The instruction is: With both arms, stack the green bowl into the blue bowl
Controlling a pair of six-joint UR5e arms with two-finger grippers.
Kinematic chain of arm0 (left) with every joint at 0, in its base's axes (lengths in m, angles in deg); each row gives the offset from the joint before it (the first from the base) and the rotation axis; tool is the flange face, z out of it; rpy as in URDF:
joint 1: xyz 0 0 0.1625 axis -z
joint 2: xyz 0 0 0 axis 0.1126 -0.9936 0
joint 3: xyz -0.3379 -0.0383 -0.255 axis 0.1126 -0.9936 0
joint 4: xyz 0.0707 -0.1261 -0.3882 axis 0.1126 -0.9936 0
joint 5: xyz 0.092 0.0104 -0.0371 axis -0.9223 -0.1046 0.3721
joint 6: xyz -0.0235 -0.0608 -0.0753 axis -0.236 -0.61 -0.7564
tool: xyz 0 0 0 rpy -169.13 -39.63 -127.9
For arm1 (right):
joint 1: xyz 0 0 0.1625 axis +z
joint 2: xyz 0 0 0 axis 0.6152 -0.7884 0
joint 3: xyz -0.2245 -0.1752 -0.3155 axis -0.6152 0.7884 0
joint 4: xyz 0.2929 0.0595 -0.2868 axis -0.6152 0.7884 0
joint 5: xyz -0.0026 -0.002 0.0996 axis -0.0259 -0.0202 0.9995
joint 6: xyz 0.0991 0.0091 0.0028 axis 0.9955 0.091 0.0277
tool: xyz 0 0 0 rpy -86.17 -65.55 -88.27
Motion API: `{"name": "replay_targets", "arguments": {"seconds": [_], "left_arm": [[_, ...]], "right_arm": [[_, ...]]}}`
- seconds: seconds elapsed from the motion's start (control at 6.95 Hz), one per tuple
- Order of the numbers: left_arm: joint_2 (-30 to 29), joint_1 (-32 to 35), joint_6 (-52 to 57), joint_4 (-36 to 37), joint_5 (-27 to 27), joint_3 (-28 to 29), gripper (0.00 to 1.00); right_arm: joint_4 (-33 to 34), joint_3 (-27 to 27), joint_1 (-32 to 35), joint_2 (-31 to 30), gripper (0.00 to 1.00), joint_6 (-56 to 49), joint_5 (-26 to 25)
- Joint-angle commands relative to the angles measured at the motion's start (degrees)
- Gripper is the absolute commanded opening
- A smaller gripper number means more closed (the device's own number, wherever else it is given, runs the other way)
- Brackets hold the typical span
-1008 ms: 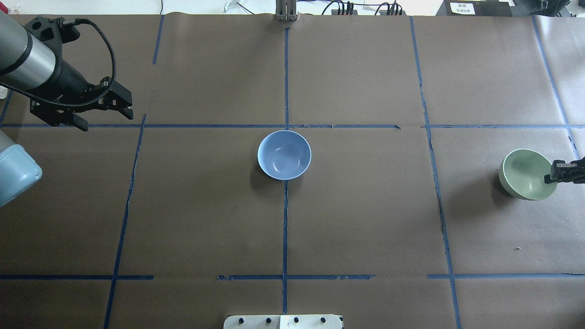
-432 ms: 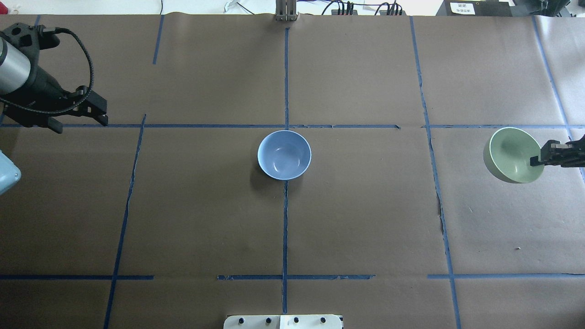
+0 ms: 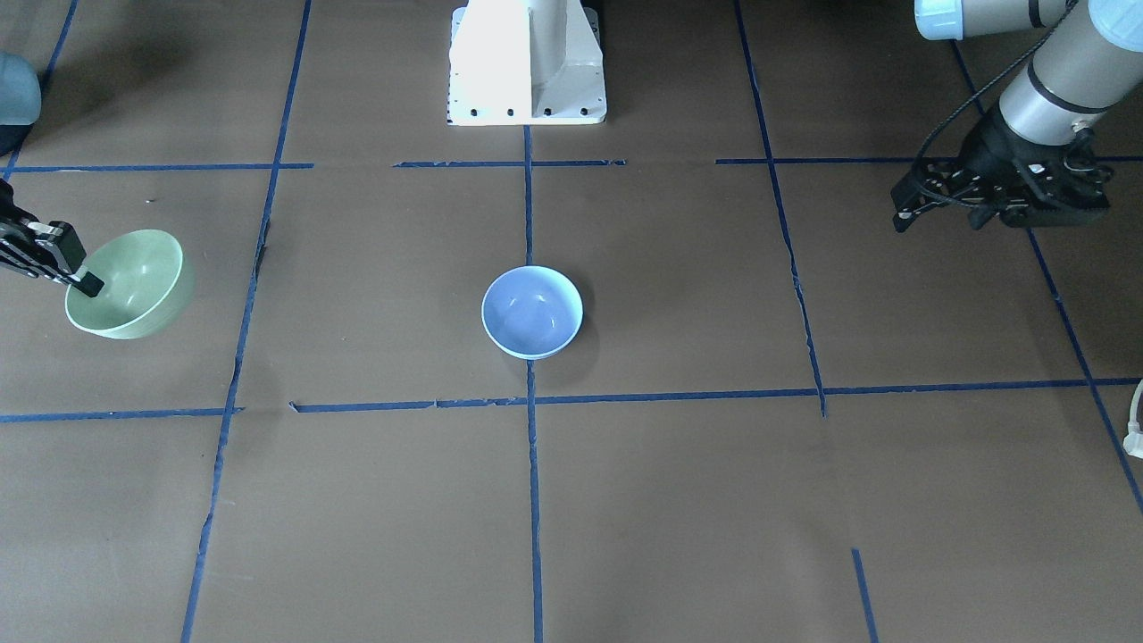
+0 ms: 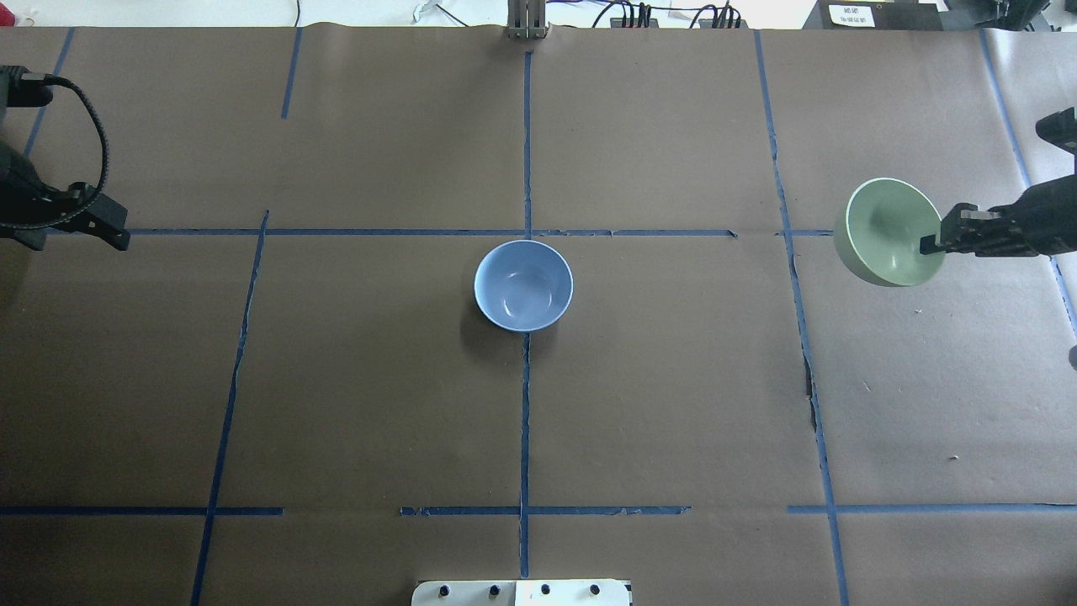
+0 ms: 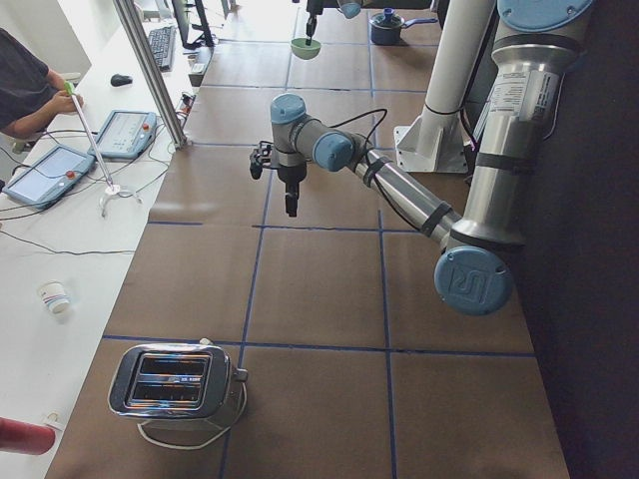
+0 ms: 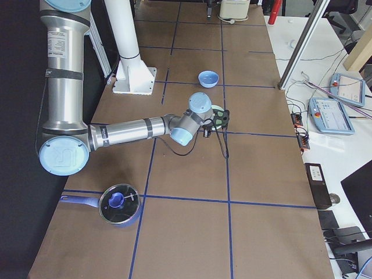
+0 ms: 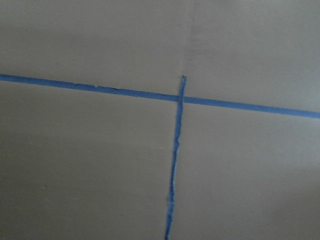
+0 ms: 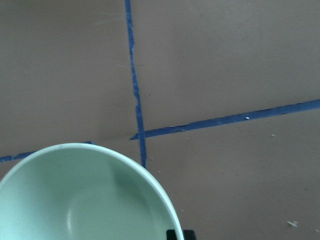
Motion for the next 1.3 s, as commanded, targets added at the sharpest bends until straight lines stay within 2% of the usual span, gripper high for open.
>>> {"name": "replay_targets", "arguments": {"seconds": [0.0,0.14,0.29,0.43,0.58,0.86,1.15], "left_arm": [[4.8,4.4,13.0,0.0,0.1,0.5,1.0],[5.1,5.0,14.0,0.0,0.2,0.6,1.0],[5.2,5.0,14.0,0.0,0.1,0.8,1.0],[5.2,5.0,14.0,-0.1,0.1,1.0,1.0],[5.2,5.0,14.0,-0.2,0.1,1.4,1.0],[5.2,5.0,14.0,-0.6,0.2,2.7,1.0],[5.3,5.0,14.0,-0.6,0.3,2.7,1.0]], "right_arm": [[6.1,-1.3,-7.3,11.0,0.0,7.1,-6.1],[14.1,-4.1,-12.3,14.9,0.0,8.2,-11.5],[22.6,-7.7,-18.8,19.5,0.0,10.0,-19.1],[28.0,-7.5,-23.4,25.1,0.0,14.9,-22.7],[31.1,-6.2,-28.8,29.1,0.0,17.8,-30.2],[36.8,-1.5,-30.2,34.8,0.0,18.0,-31.6],[35.8,0.2,-30.4,34.9,0.0,18.0,-31.6]]}}
